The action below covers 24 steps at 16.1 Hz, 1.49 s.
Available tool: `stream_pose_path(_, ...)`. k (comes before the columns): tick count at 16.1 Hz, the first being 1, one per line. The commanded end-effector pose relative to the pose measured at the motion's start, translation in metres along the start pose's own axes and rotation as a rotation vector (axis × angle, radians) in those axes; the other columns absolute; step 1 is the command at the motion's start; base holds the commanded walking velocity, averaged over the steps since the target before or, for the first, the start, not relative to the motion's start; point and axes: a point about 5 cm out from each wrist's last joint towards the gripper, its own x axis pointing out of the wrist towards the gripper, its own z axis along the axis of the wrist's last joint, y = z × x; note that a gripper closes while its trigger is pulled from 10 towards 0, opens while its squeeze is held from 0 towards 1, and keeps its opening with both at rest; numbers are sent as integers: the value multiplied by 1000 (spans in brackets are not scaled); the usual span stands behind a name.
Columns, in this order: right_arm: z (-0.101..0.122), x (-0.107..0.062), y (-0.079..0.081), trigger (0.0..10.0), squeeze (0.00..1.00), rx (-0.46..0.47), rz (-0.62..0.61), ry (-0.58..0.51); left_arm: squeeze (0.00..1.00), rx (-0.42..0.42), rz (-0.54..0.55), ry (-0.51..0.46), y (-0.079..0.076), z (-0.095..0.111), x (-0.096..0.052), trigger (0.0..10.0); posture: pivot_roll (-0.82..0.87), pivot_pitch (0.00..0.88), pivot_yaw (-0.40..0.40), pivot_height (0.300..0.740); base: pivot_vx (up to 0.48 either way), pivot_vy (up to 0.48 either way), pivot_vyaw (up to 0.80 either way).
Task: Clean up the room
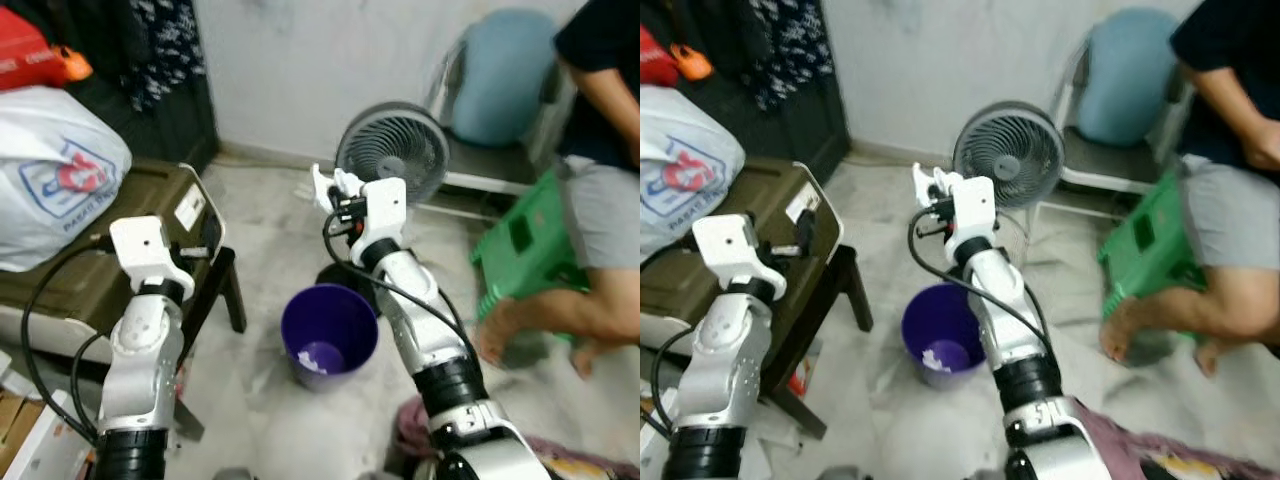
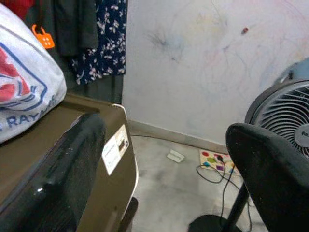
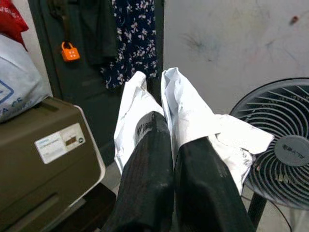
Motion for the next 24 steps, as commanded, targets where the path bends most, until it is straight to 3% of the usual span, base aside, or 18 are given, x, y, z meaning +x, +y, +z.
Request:
stream_pose_path(1, 2, -1, -8, 10000, 0, -3, -30, -7, 0, -5, -26, 0, -7, 1, 1, 10000, -36, 0, -25, 740, 296, 0, 800)
stream_pose_path(13, 0, 0, -10, 10000, 0, -7, -52, 4, 0, -9, -27, -5, -8, 1, 1, 10000, -39, 0, -26, 740, 304, 0, 106)
stream_pose_path(19, -4, 1, -11, 10000, 0, 7, -59, 34, 0, -7, -39, -5, -9, 0, 2, 10000, -42, 0, -29, 740, 0, 0, 0)
stream_pose_path(24, -2, 2, -11, 10000, 0, -12, -55, 22, 0, -7, -45, -9, -11, 0, 2, 10000, -43, 0, -32, 740, 321, 278, -480)
